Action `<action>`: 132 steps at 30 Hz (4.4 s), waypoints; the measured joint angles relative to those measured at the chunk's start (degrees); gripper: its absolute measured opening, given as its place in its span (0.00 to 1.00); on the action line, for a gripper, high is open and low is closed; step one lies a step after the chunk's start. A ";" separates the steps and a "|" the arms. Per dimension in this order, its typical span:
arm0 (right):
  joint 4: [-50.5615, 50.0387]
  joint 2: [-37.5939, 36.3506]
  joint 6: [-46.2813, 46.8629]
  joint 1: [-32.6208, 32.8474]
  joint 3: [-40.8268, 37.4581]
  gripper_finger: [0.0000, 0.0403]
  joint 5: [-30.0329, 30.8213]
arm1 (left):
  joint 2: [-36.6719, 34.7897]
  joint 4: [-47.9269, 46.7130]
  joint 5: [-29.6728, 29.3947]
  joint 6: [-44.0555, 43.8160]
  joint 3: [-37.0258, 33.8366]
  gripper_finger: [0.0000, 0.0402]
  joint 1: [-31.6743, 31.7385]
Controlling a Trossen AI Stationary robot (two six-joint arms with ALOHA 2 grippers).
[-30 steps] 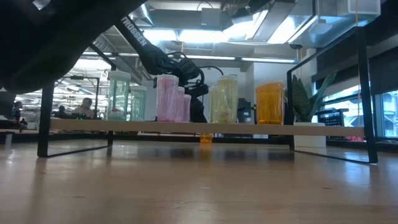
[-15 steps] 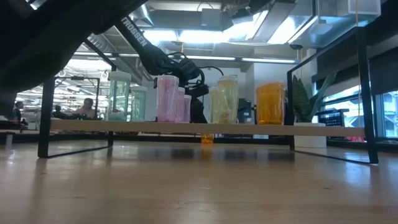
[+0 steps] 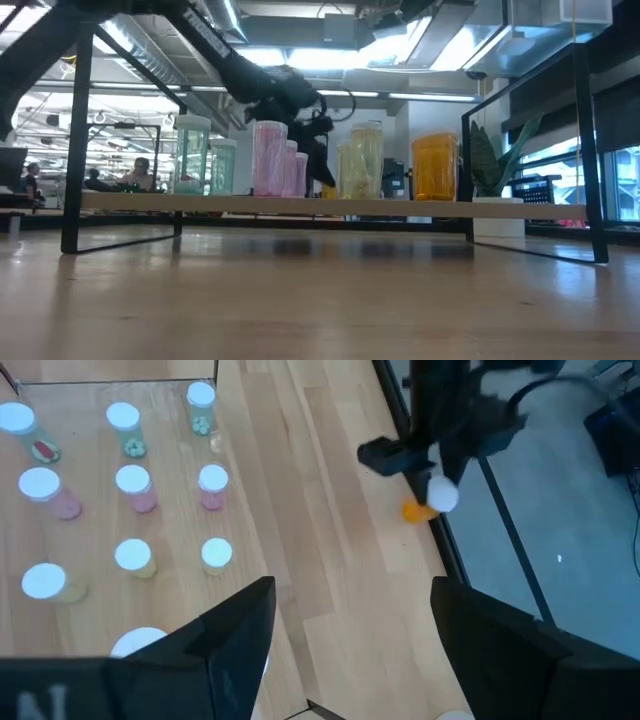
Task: Pick and place medicine bottles onto shelf by color
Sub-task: Put the orange pill bottle on the shelf aligned with the other orange pill bottles
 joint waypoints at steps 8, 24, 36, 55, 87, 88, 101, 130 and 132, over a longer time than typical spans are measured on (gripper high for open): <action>-1.55 0.00 -0.17 0.56 0.63 0.67 0.00 | -7.96 -9.18 0.19 -2.23 0.04 0.47 -1.42; -15.23 -0.20 2.95 3.17 11.90 0.67 2.08 | -21.95 -21.12 -6.07 -7.09 0.02 0.47 -17.27; -16.31 -1.82 5.18 3.87 12.95 0.67 1.41 | -25.78 -22.76 -9.61 -12.81 0.02 0.47 -35.11; -15.64 -3.85 9.54 4.24 12.72 0.67 1.49 | -17.84 -3.85 -9.33 -12.67 0.00 0.47 -50.49; -15.46 -3.80 9.14 4.24 12.72 0.67 1.51 | -4.84 -1.76 -16.47 -12.73 0.00 0.47 -48.15; -15.46 -3.80 9.17 4.24 12.72 0.67 1.51 | -4.84 -1.81 -16.47 -12.75 -0.01 0.47 -48.15; -15.55 -3.80 7.50 4.22 12.72 0.67 -4.31 | -4.84 -1.99 -16.47 -14.24 0.00 0.47 -48.00; -11.07 -3.78 -2.91 4.24 12.72 0.67 -32.94 | -4.84 -3.48 -16.49 -14.61 0.00 0.47 -47.62; -11.05 -3.78 -2.76 4.24 12.72 0.67 -33.06 | -4.84 -3.50 -16.47 -14.61 0.00 0.47 -47.62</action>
